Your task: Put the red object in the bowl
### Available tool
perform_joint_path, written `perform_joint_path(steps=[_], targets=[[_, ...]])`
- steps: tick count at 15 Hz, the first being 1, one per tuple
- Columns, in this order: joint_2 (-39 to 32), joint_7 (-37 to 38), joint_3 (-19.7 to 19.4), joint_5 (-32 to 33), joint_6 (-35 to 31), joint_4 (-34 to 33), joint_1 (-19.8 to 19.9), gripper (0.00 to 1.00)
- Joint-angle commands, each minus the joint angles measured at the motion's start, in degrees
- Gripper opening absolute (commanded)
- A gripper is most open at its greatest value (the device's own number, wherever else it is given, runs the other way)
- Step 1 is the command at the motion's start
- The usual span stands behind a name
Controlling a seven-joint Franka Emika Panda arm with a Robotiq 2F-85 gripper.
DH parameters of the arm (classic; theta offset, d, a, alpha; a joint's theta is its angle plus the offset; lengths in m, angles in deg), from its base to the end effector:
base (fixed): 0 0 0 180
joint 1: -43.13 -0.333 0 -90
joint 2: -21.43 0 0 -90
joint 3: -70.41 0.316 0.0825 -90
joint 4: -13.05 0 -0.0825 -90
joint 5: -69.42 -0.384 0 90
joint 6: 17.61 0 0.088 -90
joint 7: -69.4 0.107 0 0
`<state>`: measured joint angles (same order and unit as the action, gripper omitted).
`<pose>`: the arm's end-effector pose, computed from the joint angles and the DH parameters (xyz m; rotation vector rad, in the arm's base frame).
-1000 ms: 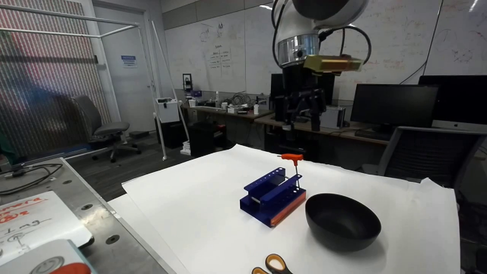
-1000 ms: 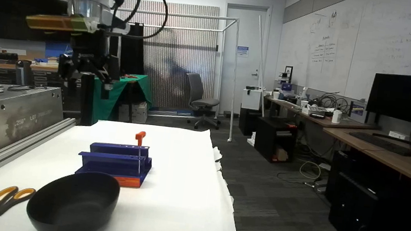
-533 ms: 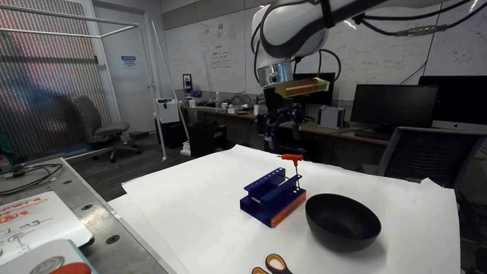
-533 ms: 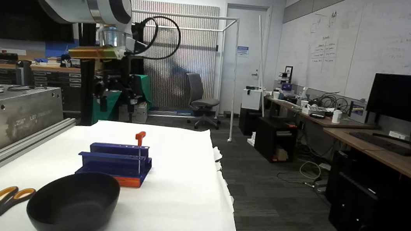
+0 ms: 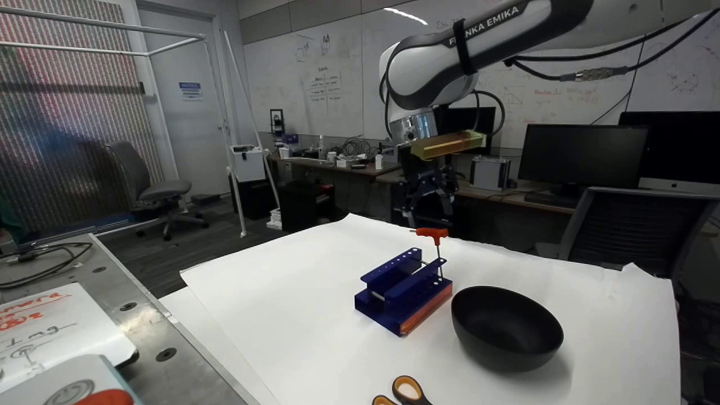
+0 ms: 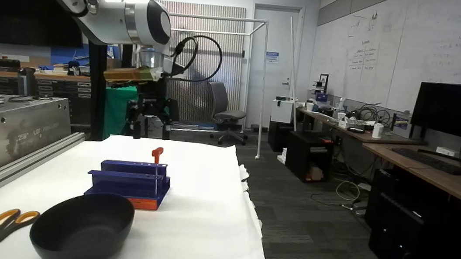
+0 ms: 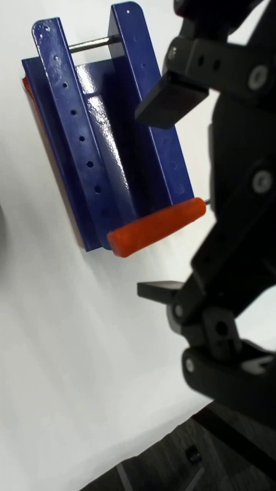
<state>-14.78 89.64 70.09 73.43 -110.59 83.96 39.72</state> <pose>0.7031 0.0317 0.3800 2.9708 -0.4283 -0.3424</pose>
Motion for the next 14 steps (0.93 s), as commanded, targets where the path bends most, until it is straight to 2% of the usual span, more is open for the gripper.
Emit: perform_joint_path(steps=[1,2,3,4,5,8,12,14], targets=[[-3.7,-0.9,-0.6,-2.7,2.7,-5.2,0.6,1.0],[-4.3,-1.0,-0.6,-3.0,3.0,-5.7,0.8,1.0],[-4.9,-1.1,-0.6,-3.2,3.4,-6.0,0.9,0.75],[-5.3,-1.2,-0.6,-3.4,3.7,-6.4,1.0,0.74],[-5.6,-1.3,-0.6,-3.7,4.2,-6.7,1.1,0.68],[-6.0,-1.4,-0.7,-4.1,5.4,-7.2,1.3,0.42],[-5.4,-0.8,-0.9,-5.0,6.5,-6.9,1.9,0.13],[-4.2,-0.5,-1.1,-5.4,6.7,-6.0,2.4,0.06]])
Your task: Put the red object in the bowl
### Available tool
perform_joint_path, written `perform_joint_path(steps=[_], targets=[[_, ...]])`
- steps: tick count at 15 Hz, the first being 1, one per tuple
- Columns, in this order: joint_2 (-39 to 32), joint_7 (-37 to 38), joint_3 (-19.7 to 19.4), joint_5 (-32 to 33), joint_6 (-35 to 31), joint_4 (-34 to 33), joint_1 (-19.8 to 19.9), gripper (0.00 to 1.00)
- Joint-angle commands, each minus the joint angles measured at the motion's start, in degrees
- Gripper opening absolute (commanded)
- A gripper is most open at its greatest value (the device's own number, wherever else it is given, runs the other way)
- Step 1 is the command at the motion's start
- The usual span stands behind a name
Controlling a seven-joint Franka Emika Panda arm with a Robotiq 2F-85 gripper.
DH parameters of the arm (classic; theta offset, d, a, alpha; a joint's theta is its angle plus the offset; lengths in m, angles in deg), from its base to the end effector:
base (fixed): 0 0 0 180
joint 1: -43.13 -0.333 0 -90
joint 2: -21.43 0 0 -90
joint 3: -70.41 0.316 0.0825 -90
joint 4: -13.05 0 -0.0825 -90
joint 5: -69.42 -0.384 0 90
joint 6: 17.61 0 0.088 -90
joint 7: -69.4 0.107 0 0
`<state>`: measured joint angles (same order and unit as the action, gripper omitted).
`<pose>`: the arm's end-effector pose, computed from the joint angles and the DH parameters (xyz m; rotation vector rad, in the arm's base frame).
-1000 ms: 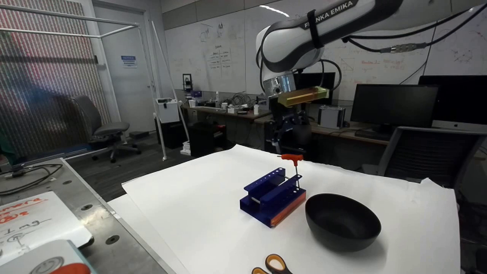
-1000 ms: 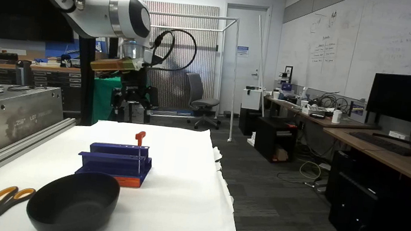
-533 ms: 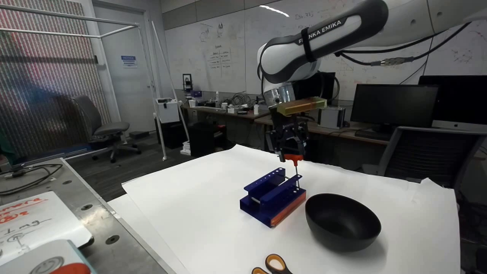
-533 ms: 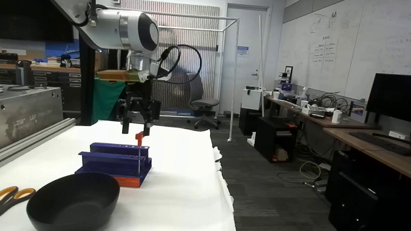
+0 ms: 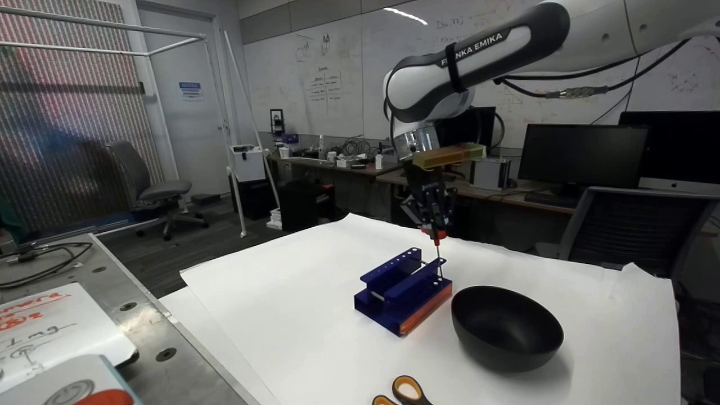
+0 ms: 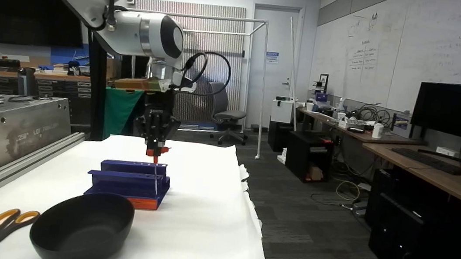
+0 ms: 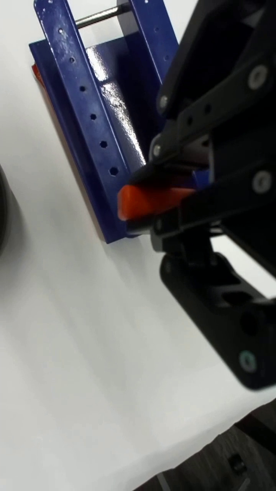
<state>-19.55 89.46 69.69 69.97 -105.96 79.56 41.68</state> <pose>0.7085 0.0103 0.3508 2.9811 -0.5031 -0.4963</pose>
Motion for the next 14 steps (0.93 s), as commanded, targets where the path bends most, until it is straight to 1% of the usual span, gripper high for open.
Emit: perform_joint_path(steps=[1,3,5,6,8,9,10,12,14], targets=[[1.8,0.4,-0.8,-2.4,1.6,-0.6,0.5,0.09],[5.6,1.0,-0.8,-3.7,0.7,2.2,0.9,0.09],[10.2,1.9,-1.3,-3.8,1.9,4.6,0.6,0.09],[11.6,3.6,-2.0,-2.5,4.7,4.6,0.0,0.09],[15.3,9.2,-3.2,-1.4,8.8,6.4,-0.9,0.09],[16.4,10.9,-3.2,-1.8,13.2,6.8,-0.9,0.09],[17.0,11.7,-2.6,-2.4,17.4,7.0,-0.4,0.09],[16.8,10.6,-2.3,-5.1,24.0,6.9,0.1,0.09],[15.0,9.4,-1.9,-8.4,27.7,6.9,0.5,0.09]])
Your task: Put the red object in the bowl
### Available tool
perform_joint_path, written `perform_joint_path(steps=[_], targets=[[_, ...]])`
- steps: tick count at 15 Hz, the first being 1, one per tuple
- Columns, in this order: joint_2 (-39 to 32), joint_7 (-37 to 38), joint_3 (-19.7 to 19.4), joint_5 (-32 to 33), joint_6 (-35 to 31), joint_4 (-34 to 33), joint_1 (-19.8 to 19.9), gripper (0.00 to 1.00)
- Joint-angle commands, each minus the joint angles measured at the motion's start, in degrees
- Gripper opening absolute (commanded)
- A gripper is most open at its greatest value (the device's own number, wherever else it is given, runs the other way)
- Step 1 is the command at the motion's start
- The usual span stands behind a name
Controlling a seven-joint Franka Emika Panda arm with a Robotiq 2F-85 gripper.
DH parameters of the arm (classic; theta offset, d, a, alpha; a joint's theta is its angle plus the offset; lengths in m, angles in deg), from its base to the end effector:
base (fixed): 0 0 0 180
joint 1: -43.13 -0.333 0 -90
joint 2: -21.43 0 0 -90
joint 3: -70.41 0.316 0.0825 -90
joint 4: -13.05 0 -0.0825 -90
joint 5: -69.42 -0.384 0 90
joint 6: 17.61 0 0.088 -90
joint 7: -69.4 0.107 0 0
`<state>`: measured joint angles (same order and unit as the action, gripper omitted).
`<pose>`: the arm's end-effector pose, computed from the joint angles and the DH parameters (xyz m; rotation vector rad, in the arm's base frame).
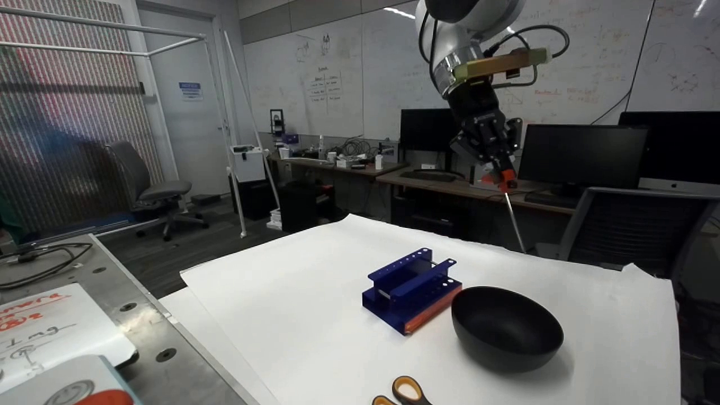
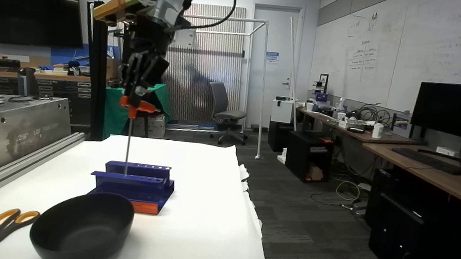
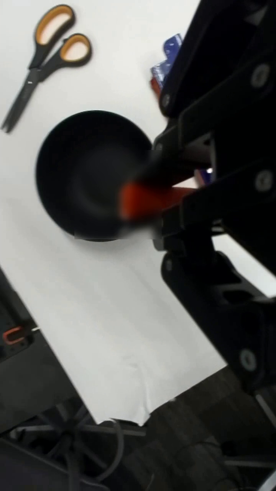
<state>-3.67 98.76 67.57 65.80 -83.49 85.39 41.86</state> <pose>0.6193 -0.0026 0.4794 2.8353 -0.7718 -0.8204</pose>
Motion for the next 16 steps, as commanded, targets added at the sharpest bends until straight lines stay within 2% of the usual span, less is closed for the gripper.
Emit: perform_joint_path(steps=[1,4,7,13,15,16], targets=[[-1.9,-0.2,0.3,-6.2,6.5,1.1,0.5,0.09],[-3.9,-2.1,1.0,-10.9,2.7,4.0,-0.1,0.1],[-6.8,-1.6,0.8,-10.5,-0.6,5.5,-1.2,0.09],[-11.3,-2.4,0.7,-11.0,-2.3,6.7,-1.3,0.1],[-12.3,-3.0,0.8,-11.3,-2.7,7.0,-1.1,0.13],[-12.7,-3.2,0.8,-11.4,-2.6,6.9,-1.1,0.43]])
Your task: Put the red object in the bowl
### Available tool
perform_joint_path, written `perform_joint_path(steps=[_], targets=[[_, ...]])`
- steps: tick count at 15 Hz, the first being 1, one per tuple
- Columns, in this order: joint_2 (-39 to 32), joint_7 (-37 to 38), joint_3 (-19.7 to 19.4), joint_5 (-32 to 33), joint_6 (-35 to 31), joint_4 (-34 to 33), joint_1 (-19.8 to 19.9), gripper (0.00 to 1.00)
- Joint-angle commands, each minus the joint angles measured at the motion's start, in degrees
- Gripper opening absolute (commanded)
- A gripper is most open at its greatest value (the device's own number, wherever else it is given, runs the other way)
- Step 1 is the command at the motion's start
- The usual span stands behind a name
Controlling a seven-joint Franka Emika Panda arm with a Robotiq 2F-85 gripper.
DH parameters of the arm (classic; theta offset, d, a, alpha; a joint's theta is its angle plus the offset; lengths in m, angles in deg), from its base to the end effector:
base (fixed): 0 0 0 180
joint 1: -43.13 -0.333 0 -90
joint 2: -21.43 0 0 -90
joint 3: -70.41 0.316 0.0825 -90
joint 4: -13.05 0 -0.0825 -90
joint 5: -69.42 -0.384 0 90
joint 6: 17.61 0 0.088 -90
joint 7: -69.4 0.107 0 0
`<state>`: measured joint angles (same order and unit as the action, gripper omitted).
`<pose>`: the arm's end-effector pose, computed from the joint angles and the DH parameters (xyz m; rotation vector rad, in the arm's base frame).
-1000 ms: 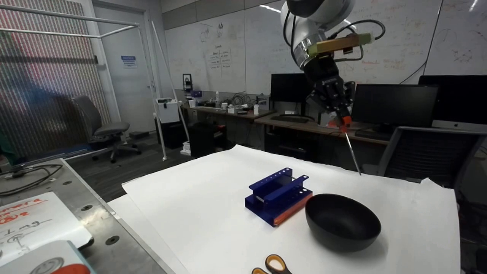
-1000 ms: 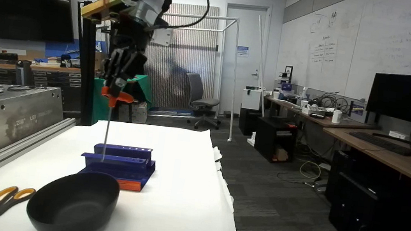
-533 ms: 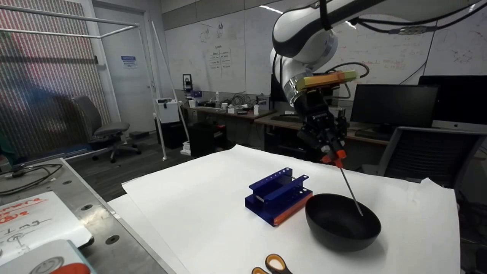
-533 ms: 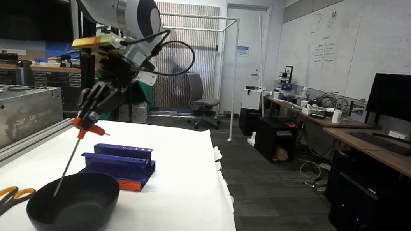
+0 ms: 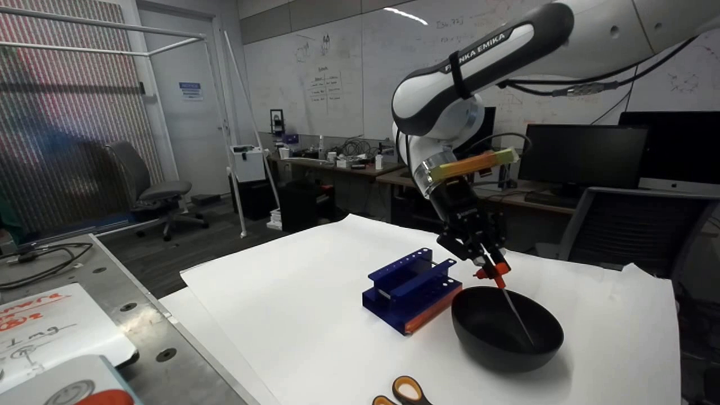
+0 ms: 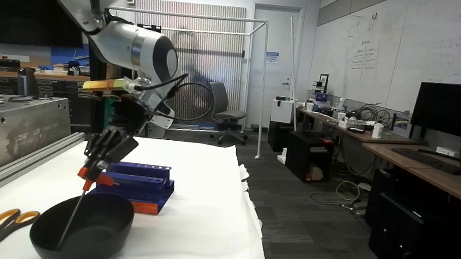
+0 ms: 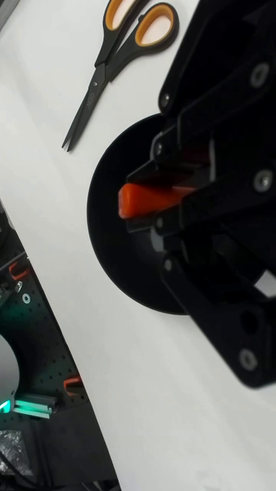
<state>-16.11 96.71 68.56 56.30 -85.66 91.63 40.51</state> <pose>0.6191 0.0419 0.3040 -2.7696 0.6696 1.3108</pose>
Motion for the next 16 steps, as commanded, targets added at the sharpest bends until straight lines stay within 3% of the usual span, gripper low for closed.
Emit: perform_joint_path(steps=[1,8,16], targets=[[-0.6,-1.5,-0.2,-1.9,-0.5,0.7,0.3,0.47],[2.9,-7.7,0.6,-5.8,-0.3,2.3,2.7,0.99],[22.6,-16.2,0.7,-6.8,-11.9,13.9,2.1,0.99]])
